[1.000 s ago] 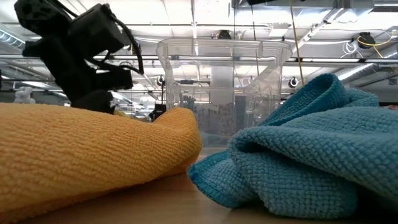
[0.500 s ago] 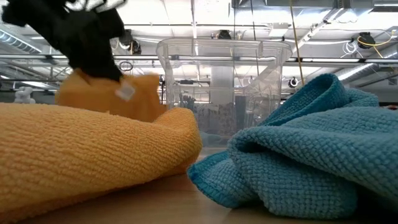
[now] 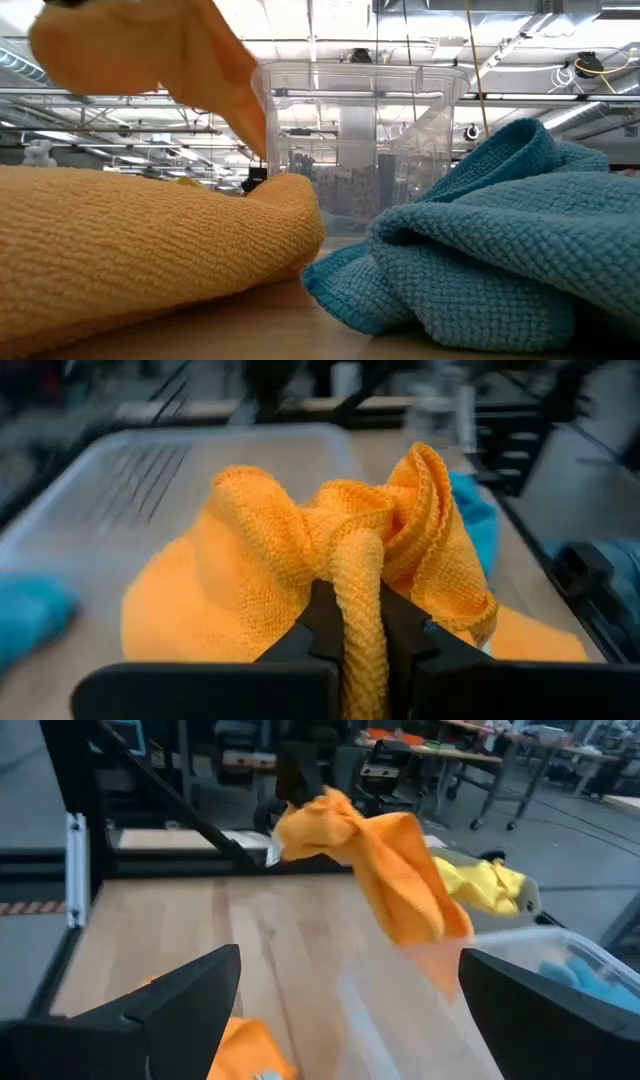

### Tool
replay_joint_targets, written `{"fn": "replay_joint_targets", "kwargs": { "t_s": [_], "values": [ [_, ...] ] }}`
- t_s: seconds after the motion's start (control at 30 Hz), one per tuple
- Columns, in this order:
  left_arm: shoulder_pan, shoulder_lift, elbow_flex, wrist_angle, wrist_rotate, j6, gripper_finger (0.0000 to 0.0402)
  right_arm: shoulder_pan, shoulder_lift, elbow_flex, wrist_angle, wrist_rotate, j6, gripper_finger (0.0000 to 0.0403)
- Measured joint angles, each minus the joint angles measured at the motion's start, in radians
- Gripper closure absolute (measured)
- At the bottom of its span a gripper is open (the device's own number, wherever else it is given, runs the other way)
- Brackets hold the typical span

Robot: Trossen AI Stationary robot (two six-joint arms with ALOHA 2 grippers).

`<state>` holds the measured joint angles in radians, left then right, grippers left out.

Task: Sort microfiber towel by color & place in baskets
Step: Put the top orange towel into the black wire basket

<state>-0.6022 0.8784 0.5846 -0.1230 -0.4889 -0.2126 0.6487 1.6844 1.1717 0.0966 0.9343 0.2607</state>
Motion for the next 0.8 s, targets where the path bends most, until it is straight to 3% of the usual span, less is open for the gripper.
{"fn": "replay_joint_targets", "kwargs": {
  "t_s": [0.2,0.47,0.8],
  "values": [
    [-0.107,0.003,0.001,0.122,0.015,0.245,0.0377,-0.05,0.0,0.0,0.031,-0.111,-0.015,0.0035],
    [-0.153,0.002,0.001,0.248,0.017,0.399,0.0377,-0.117,0.097,0.001,0.237,-0.342,-0.118,0.0059],
    [-0.153,0.039,0.001,0.344,0.106,0.457,0.0377,-0.21,0.165,0.001,0.396,-0.358,-0.167,0.0123]
  ]
}}
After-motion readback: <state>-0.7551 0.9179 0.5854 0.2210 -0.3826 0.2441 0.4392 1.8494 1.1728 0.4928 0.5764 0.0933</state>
